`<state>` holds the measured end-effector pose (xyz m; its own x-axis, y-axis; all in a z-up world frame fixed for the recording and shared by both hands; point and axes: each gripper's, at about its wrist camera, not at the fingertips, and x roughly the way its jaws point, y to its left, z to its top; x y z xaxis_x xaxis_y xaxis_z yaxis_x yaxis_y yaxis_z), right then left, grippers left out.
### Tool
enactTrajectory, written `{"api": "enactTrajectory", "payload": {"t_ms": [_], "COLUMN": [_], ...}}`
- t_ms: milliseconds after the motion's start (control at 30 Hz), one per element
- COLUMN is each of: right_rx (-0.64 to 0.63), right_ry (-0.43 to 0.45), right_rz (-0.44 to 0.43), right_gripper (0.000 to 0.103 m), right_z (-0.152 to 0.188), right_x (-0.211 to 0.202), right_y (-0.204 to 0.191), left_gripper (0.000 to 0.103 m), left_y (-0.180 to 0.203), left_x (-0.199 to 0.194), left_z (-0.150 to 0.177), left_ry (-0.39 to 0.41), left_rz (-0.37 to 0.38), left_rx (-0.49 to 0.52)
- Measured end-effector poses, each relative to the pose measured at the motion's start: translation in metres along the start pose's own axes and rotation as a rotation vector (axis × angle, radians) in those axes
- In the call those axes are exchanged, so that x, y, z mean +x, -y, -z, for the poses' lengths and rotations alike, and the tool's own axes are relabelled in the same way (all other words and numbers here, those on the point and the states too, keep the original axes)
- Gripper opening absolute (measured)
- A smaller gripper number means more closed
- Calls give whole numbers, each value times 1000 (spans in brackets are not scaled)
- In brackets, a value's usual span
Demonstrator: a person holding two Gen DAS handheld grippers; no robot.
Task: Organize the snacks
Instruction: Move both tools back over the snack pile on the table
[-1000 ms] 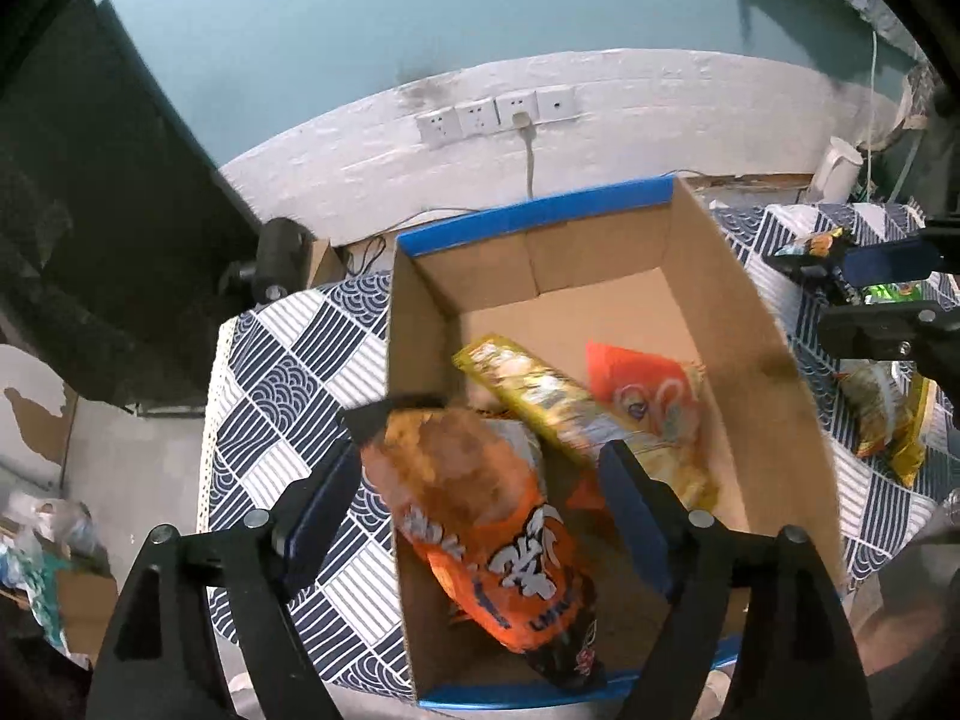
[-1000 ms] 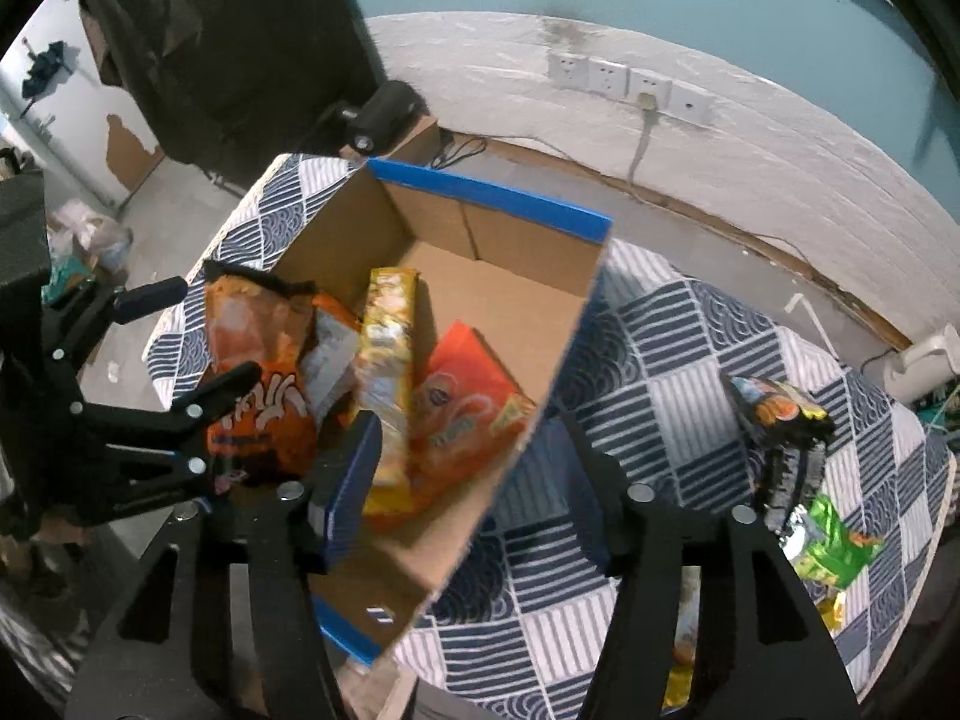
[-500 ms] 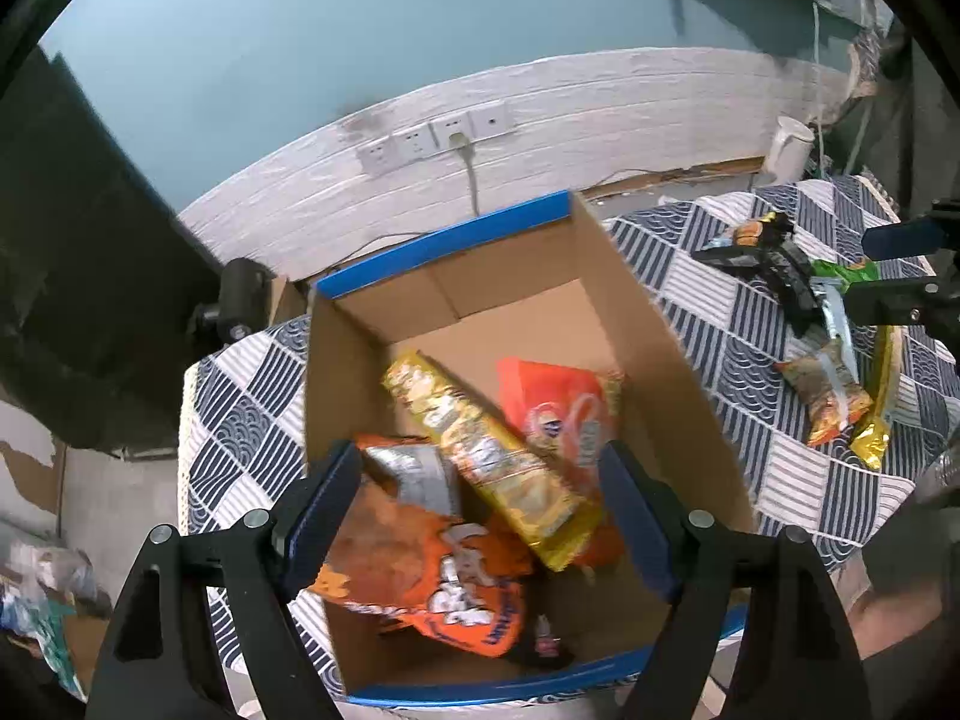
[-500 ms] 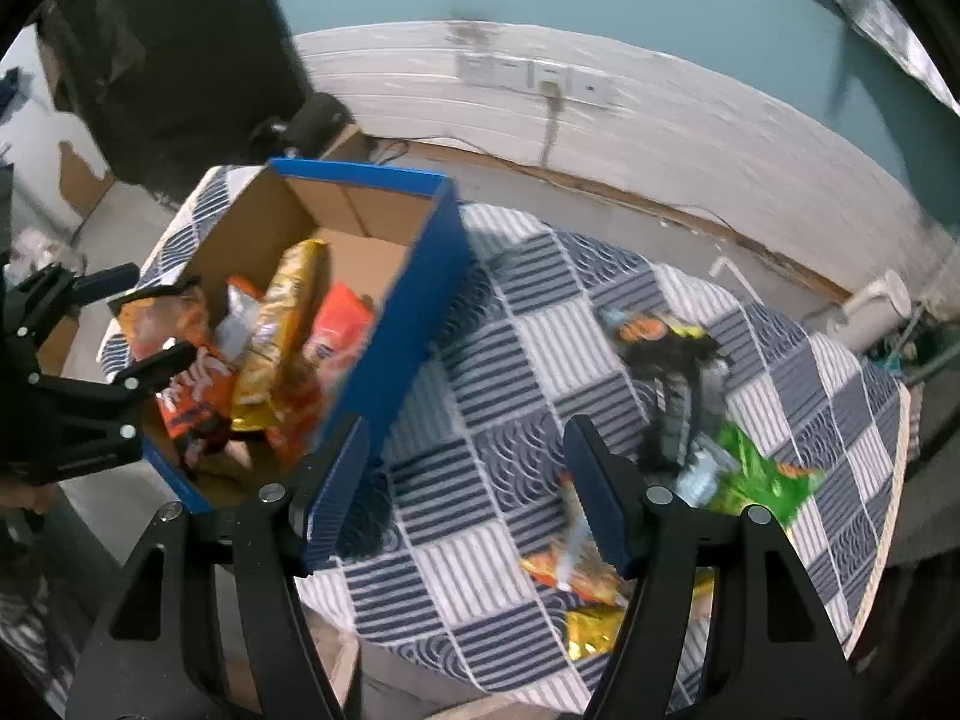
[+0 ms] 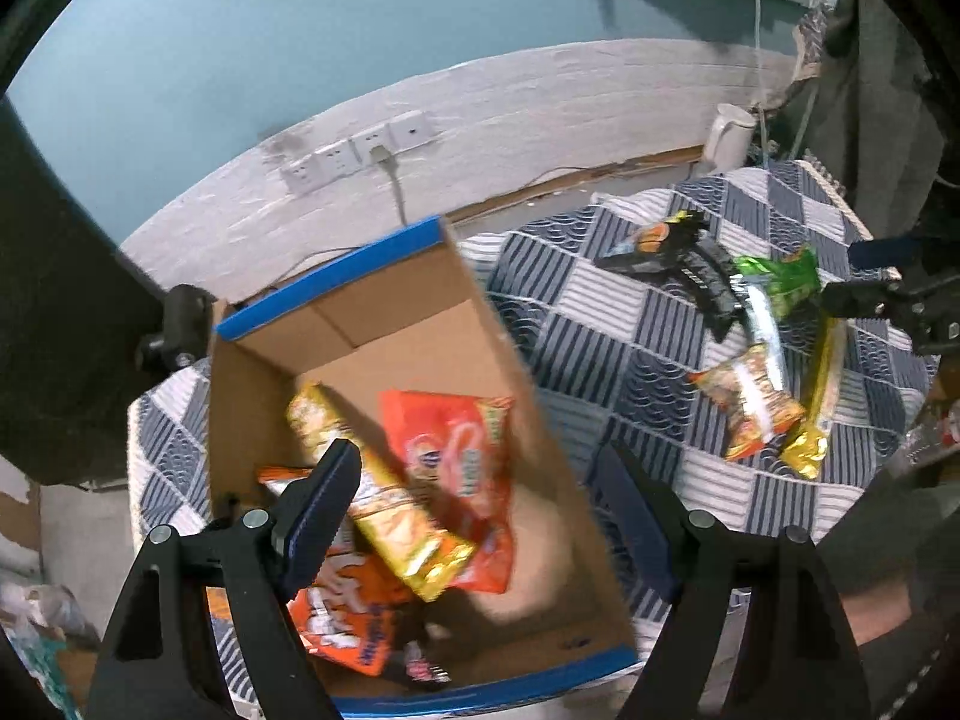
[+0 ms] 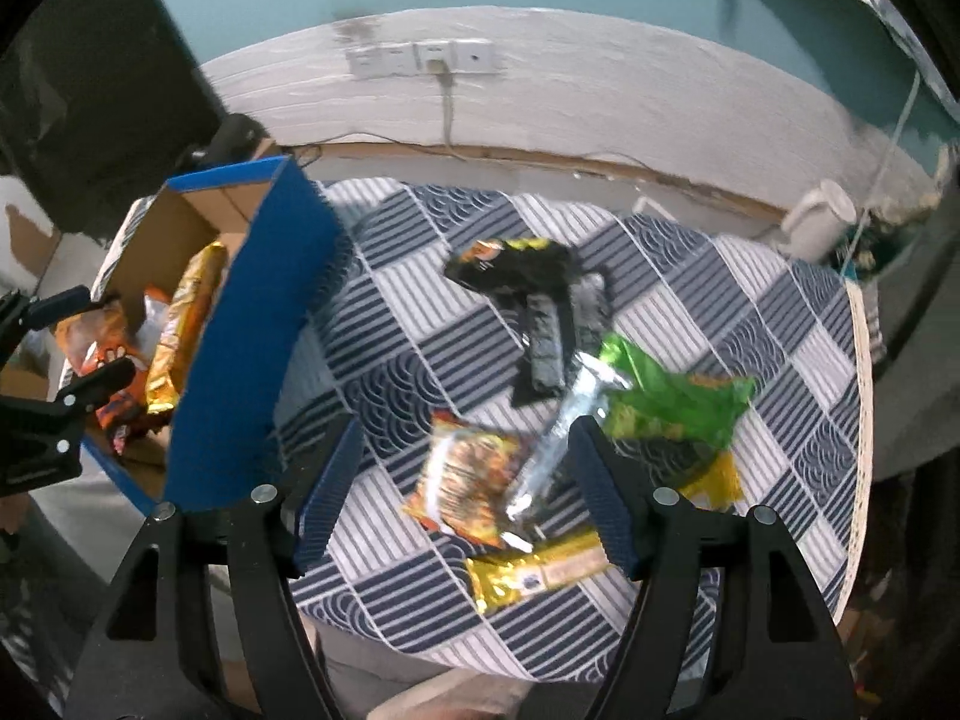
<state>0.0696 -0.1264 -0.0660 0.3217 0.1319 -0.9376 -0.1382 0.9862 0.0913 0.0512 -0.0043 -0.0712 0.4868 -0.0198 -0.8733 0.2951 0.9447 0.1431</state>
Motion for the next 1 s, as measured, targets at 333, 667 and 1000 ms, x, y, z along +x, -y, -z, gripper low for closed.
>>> {"api": "enactTrajectory", "payload": {"t_ms": [333,667,1000], "right_rx": [137,281,415], "right_ry": [-46,-123,-201], "right_rz": [40,97,105], "right_gripper": [72,72,72], "right_z": [30,57,76], "right_x": [14,46,88], "right_y": [57,101,125], "left_gripper": [83,83,83], "left_y": [46,84,106], "left_x": [16,46,84], "left_z": [-17,-26,-30], "left_ry": [-37,-104,-168], "left_rz": [70,120,97], "left_rx": [41,73,105]}}
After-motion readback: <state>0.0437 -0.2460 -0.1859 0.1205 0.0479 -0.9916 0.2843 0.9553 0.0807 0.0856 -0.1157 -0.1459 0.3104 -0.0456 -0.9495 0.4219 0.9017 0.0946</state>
